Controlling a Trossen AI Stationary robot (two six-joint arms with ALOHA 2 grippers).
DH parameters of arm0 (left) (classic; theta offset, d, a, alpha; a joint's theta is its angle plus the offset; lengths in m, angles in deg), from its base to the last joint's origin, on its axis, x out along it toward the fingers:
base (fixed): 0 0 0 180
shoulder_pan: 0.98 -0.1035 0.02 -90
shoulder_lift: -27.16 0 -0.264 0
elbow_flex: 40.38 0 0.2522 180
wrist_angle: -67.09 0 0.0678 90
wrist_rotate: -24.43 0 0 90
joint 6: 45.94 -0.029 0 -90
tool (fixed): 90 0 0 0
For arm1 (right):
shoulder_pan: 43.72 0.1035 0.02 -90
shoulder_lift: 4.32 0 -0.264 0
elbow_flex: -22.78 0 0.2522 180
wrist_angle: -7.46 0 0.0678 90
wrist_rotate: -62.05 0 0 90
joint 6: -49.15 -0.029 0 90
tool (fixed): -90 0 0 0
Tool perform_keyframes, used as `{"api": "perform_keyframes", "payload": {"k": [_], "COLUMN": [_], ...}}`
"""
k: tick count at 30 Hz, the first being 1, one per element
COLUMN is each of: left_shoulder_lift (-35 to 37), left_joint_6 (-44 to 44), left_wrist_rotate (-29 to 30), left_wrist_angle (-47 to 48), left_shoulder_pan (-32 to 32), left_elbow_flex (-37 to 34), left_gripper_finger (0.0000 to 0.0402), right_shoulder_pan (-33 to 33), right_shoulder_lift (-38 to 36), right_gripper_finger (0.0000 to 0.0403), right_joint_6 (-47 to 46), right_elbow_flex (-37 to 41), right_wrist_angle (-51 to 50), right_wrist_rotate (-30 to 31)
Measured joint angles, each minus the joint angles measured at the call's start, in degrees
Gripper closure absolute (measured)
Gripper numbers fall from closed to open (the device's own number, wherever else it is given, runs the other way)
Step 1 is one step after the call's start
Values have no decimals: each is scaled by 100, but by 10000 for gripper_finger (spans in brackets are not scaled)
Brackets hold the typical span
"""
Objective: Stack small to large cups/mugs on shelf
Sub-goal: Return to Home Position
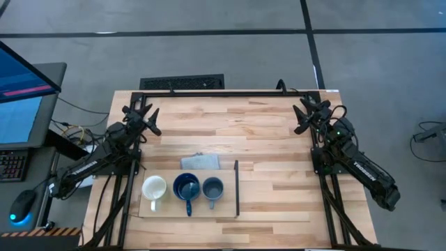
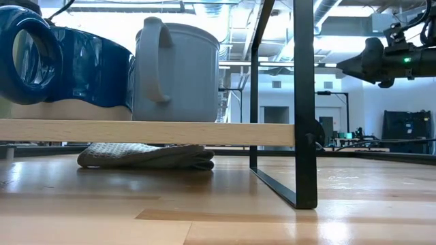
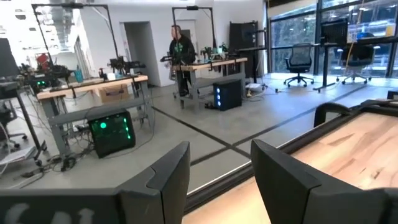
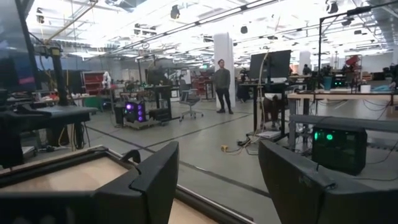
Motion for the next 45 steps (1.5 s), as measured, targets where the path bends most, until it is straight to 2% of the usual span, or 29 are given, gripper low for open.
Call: {"api": "perform_keyframes", "payload": {"k": [12, 45], "left_shoulder_lift": [-10, -10], "left_joint_6": [238, 220], "left_wrist_rotate": [-29, -29], "left_wrist_angle": [2, 4], "left_shoulder_pan": [2, 2], "left_elbow_flex": [-9, -17], "left_gripper_finger": [239, 239], "right_shoulder_pan": [2, 2], "right_shoulder_lift": [0, 0], "right_gripper_finger": [159, 159], "right_joint_6": [0, 0], "right_elbow_flex": [0, -2], "right_wrist_angle": [-2, -2], "right_wrist_rotate": [21, 29]}}
